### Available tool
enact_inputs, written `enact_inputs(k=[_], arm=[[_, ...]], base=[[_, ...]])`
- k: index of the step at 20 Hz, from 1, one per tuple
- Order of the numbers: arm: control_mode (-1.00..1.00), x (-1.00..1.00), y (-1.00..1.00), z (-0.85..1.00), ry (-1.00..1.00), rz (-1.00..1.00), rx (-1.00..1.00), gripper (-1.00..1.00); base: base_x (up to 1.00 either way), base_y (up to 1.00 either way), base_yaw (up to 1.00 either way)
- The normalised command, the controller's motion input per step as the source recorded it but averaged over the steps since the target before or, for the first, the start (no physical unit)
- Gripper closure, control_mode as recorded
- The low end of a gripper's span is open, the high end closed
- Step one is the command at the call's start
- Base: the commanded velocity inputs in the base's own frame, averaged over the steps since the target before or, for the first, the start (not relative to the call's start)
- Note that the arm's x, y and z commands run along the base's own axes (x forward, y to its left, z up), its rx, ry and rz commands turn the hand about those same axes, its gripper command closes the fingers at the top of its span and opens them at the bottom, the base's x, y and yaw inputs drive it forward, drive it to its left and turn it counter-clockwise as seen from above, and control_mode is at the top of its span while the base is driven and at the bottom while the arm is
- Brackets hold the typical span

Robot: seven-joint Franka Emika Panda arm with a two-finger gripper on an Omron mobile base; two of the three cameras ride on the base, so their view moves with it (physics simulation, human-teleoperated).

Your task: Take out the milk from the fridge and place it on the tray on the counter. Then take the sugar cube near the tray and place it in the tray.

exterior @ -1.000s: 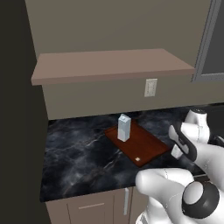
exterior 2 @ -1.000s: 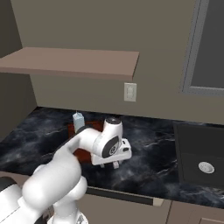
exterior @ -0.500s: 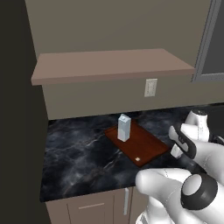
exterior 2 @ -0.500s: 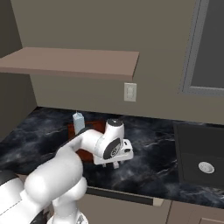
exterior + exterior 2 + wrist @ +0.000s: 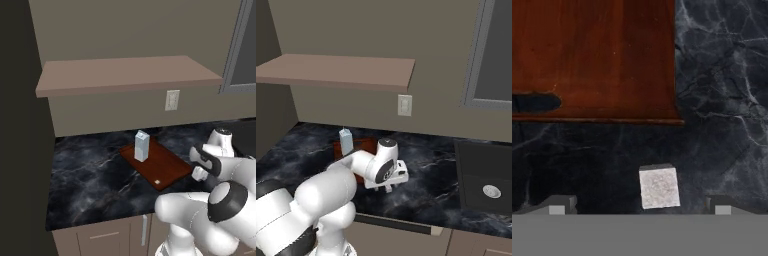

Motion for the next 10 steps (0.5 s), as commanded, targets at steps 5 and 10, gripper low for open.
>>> enact_inputs(k=[5,10], arm=[[-1.0,0.08,-0.19,-0.13,-0.01,0.0,0.0,-1.0],[-1.0,0.08,-0.09,-0.16,0.0,0.0,0.0,-1.0]], base=[[0.0,0.0,0.0],[0.0,0.0,0.0]])
